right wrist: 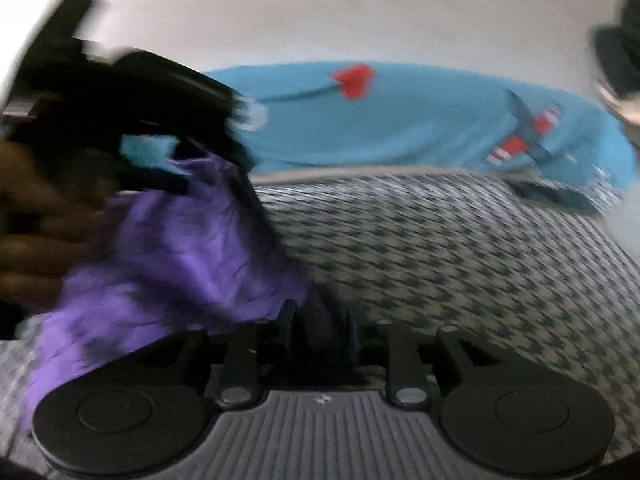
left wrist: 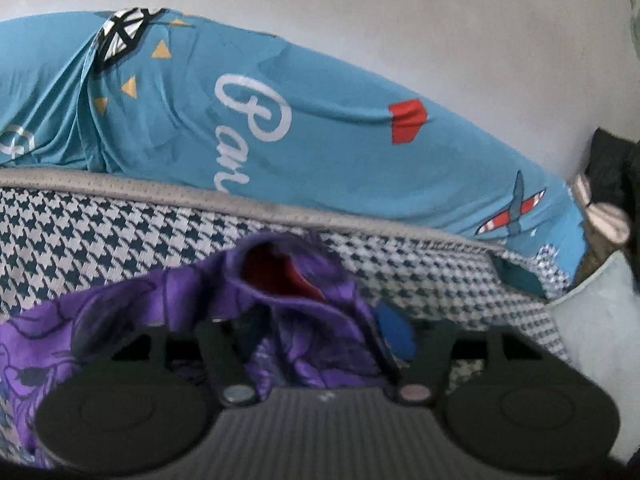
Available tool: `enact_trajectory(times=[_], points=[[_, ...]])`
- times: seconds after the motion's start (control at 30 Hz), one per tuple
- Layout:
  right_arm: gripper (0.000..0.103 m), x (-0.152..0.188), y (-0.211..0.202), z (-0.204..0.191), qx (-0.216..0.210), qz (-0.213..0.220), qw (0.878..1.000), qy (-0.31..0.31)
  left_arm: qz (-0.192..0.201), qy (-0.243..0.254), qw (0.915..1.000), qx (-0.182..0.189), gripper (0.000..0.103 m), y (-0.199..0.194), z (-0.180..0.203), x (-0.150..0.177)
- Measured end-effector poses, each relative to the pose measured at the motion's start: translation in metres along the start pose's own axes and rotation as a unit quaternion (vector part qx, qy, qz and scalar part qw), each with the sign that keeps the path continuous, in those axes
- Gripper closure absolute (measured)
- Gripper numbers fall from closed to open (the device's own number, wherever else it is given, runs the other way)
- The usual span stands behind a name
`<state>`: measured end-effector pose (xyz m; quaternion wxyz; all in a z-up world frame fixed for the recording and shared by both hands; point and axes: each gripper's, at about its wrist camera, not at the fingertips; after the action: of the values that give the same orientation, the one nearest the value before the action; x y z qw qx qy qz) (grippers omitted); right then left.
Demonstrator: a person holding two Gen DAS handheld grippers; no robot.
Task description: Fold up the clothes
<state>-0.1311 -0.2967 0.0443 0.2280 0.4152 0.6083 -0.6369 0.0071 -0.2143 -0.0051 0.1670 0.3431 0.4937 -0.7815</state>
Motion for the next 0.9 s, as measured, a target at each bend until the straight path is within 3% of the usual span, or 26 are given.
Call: enact_trajectory(times=[0.13, 0.23, 0.43, 0.6, 0.9], points=[[0.079, -0.003, -0.008, 0.016, 0.017, 0.008, 0.999, 0.037, 0.025, 0.008, 0.9997, 0.0, 0.024, -0.023, -0.002, -0.015], [0.079, -0.011, -0.015, 0.02, -0.017, 0.032, 0.998, 0.049, 0.029, 0.007, 0.9995, -0.003, 0.023, -0.042, -0.014, -0.025], [0.079, -0.028, -0.016, -0.001, -0.099, 0.059, 0.993, 0.02, 0.033, 0.003, 0.9978, -0.058, 0.019, -0.08, -0.053, -0.039], [0.079, -0.036, 0.0, -0.017, -0.155, 0.042, 0.987, 0.009, 0.03, -0.038, 0.9942, -0.096, 0.015, -0.102, -0.102, -0.044], [0.079, -0.042, 0.015, -0.045, -0.182, 0.017, 0.983, -0.026, -0.007, -0.127, 0.985, -0.117, 0.014, -0.096, -0.179, -0.022]])
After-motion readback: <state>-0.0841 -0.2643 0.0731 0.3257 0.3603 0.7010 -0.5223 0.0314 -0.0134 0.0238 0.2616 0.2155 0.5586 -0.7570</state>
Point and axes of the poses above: each gripper's, at about its wrist camera, not at the fingertips, and y roughly the way its jaws point, z to its right, x to its underside, and after that the axes turned 6 degrees about -x, right-handed
